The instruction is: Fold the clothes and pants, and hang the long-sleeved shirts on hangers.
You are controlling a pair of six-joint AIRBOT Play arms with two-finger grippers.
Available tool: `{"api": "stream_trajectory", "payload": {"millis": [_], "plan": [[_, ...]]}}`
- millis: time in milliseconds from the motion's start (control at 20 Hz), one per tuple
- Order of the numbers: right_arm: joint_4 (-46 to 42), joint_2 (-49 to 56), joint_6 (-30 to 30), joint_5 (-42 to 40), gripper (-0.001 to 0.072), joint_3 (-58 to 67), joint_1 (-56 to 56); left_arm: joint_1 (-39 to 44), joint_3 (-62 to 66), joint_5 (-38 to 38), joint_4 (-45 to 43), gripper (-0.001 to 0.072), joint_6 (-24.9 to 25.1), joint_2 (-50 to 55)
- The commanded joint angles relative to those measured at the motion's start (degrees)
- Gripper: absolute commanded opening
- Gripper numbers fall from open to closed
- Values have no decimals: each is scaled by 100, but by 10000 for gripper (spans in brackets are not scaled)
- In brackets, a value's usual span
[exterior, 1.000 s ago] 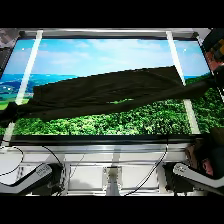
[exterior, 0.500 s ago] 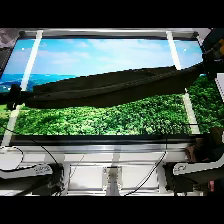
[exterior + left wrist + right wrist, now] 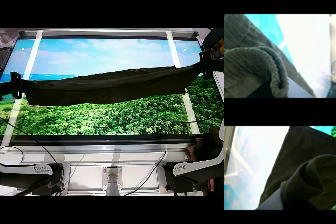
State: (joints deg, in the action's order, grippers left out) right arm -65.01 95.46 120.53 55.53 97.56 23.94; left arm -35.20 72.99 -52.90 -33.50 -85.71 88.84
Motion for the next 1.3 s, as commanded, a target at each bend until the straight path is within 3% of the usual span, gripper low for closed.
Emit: {"api": "stream_trajectory", "payload": {"millis": [0,300,600,800,950,1000,1050,1100,1150,1200,1250], "plan": [[-109,223,356,-129,18,120,-94,70,22,542,212,49,-7,20],[-201,592,767,-400,18,149,-310,380,22,1322,258,50,-52,170],[-168,750,999,-1182,18,149,-437,466,22,1497,1480,50,-79,787],[-46,981,994,-1512,18,155,-669,765,28,1950,2824,51,1040,1080],[247,1377,1062,-2194,19,610,-798,1091,72,3458,5038,69,2295,1108],[286,1617,1405,-2240,19,970,-796,1152,184,4028,5768,122,2922,1158],[269,1873,1563,-2234,19,1349,-785,1165,332,4234,6229,153,3324,1261],[330,2149,1563,-2192,21,1759,-774,1163,529,4216,6432,243,3517,1419],[332,2385,1478,-2190,55,2103,-774,1163,767,4118,6422,461,3517,1620],[345,2505,1429,-2197,245,2234,-785,1163,968,3862,6424,550,3517,1805],[330,2522,1355,-2229,306,2197,-791,1165,1145,3834,6417,550,3521,1954]]}}
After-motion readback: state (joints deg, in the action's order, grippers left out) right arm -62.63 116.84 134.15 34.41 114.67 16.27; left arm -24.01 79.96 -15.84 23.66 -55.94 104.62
